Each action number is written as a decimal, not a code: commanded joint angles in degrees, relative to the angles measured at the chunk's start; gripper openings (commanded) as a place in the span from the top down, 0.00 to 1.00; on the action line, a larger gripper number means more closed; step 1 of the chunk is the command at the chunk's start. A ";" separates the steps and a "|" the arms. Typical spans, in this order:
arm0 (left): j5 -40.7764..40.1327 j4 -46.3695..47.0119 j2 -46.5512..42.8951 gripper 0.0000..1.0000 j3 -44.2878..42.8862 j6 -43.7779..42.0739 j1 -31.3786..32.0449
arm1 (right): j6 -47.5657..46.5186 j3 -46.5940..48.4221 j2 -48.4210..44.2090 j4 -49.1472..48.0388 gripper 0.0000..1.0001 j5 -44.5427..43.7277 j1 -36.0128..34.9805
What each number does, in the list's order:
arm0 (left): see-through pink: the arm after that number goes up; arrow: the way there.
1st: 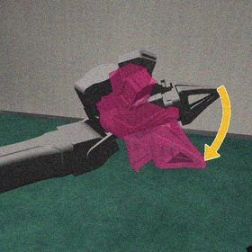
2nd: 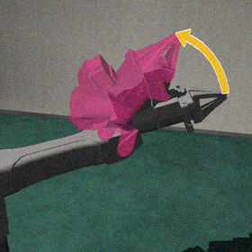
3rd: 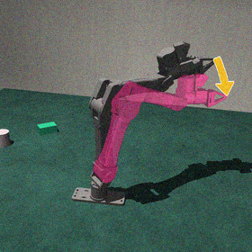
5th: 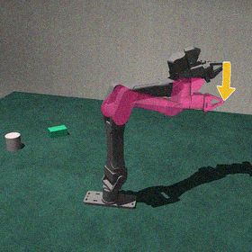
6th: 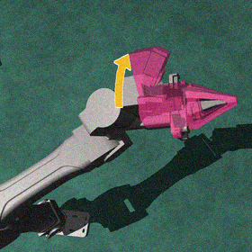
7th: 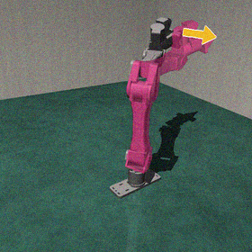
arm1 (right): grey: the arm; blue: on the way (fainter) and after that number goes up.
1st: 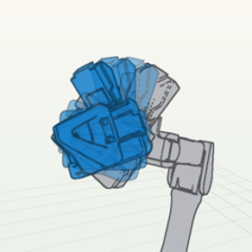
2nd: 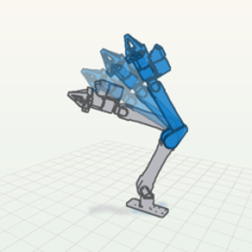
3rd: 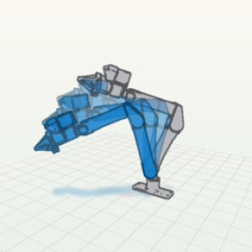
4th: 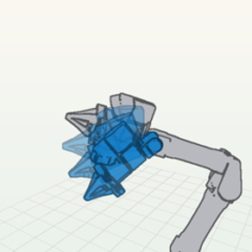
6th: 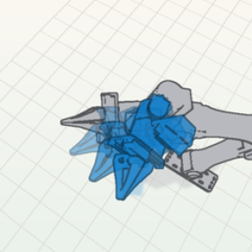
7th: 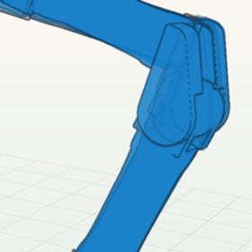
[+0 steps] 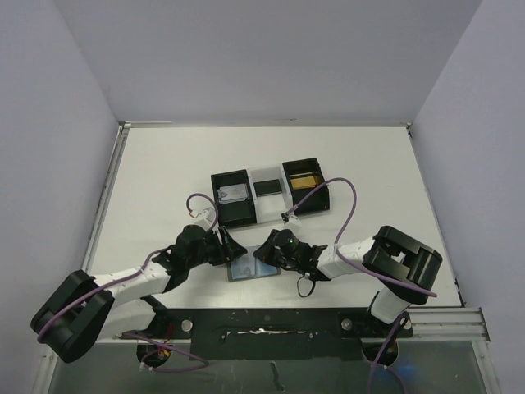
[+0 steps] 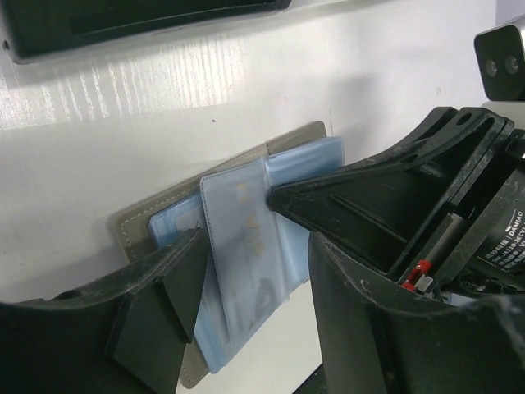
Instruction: Take the credit cards out of the card holder
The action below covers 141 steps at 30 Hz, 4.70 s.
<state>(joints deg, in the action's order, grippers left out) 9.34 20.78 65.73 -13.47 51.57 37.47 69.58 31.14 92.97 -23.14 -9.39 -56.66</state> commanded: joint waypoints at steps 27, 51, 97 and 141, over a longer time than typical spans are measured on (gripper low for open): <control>9.55 2.35 0.90 0.62 -0.66 0.77 0.55 | -7.91 0.59 -7.21 5.64 0.76 3.23 0.65; 13.69 3.27 1.65 0.54 -3.91 1.84 1.46 | -7.49 -3.61 -27.35 18.50 0.54 -7.28 0.77; -0.59 0.39 0.22 0.51 -4.63 5.57 8.76 | -5.29 -2.69 -16.43 17.26 0.69 -0.88 1.94; 1.79 11.21 14.42 1.00 -2.78 9.15 9.28 | -17.16 -2.41 -17.80 11.24 0.68 6.71 2.18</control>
<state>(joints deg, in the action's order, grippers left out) 10.72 28.01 80.79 -16.99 60.16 46.46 54.35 26.33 75.81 -9.41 -4.08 -54.72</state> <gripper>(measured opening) 0.011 0.317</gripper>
